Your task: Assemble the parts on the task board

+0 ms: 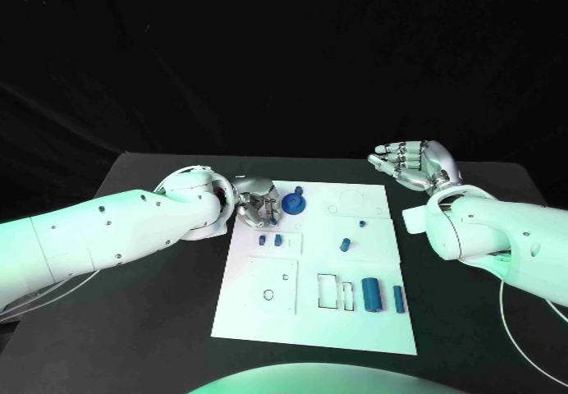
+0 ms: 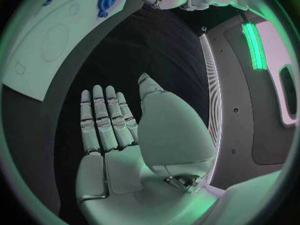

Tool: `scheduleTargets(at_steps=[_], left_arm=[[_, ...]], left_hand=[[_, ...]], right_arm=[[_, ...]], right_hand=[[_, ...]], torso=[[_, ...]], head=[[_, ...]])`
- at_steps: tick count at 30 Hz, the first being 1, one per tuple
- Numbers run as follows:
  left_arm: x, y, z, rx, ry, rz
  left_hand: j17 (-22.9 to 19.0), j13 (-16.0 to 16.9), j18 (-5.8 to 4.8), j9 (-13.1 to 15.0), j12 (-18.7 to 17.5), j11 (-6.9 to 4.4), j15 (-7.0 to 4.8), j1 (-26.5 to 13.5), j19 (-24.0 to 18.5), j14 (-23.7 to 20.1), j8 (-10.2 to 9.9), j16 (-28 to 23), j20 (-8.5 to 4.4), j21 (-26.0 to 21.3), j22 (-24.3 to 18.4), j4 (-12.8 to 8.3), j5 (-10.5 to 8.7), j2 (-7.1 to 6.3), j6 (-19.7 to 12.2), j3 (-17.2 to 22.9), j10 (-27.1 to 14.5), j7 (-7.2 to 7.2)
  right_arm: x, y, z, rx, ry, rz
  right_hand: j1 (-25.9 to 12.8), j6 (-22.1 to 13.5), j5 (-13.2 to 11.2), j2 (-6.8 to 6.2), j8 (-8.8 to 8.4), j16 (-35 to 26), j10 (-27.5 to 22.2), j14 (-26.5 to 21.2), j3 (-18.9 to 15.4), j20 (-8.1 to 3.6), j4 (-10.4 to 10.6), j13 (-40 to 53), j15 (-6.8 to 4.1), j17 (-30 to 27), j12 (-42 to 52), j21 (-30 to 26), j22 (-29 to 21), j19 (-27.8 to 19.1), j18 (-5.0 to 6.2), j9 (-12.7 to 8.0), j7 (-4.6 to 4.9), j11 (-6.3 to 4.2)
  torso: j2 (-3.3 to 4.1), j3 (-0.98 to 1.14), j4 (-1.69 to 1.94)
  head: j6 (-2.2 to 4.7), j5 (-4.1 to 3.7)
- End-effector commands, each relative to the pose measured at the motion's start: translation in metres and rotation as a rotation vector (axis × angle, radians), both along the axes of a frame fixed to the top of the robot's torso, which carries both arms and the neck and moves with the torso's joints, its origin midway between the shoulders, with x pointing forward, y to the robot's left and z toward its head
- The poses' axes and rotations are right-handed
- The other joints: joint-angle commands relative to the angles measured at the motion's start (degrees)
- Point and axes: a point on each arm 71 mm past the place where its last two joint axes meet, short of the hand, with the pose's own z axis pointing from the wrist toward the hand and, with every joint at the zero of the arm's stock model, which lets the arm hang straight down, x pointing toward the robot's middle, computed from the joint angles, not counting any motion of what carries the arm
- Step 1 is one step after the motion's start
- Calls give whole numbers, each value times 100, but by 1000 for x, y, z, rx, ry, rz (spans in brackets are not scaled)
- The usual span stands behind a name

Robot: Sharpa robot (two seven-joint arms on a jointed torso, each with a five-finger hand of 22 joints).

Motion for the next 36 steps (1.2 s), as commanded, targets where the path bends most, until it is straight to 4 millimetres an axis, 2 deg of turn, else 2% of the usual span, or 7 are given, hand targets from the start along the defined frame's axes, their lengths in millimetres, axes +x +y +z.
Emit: scheduleTargets(at_steps=[1, 34, 35, 36], left_arm=[[-1, -3, -1, 13, 10, -10], [-1, -6, -3, 25, 32, -15], [-1, -6, -4, 25, 34, -17], [-2, -6, -4, 25, 34, -18]], left_hand=[[10, 1, -62, 7, -28, 5, 2, -12, 35, 48, -18, 21, -3, 23, 9, -22, -24, 38, 47, -4, 43, 4], [-2, -3, -49, 0, -99, 10, 1, -68, -15, 59, -73, 14, -13, -26, -55, -19, -57, 38, 18, -33, 36, 5], [-74, -8, -38, -5, -122, 15, 6, -70, -64, 20, -89, -6, -11, -66, -104, -24, -57, 37, 4, -32, 19, 9], [-326, -25, 0, -15, -209, 46, 27, -56, -232, -137, -135, -90, 0, -201, -267, -53, -42, 40, -24, -8, -54, 28]], right_arm=[[0, 2, 0, -1, -2, 24], [1, 6, -3, 10, 21, 42], [1, 6, -3, 10, 22, 42], [1, 6, -3, 11, 23, 43]], right_hand=[[-41, 33, -25, 31, 4, -18, 38, 29, -23, -19, 0, -1, -30, -6, -15, 28, -6, 21, 66, -5, 99, -5], [-56, 35, -25, 51, -1, -22, 38, 22, -25, -19, 8, -2, -27, -17, -17, 23, -16, 17, 63, -10, 100, -4], [-56, 35, -25, 51, -1, -22, 38, 22, -25, -19, 8, -2, -27, -17, -17, 23, -16, 17, 63, -10, 100, -4], [-56, 35, -25, 51, -1, -22, 38, 22, -25, -19, 8, -2, -27, -17, -17, 23, -16, 17, 63, -10, 100, -4]], torso=[[0, 1, -3], [1, 0, 0], [1, 0, 0], [1, 0, 0]], head=[[5, 1], [18, -14], [18, -14], [18, -14]])
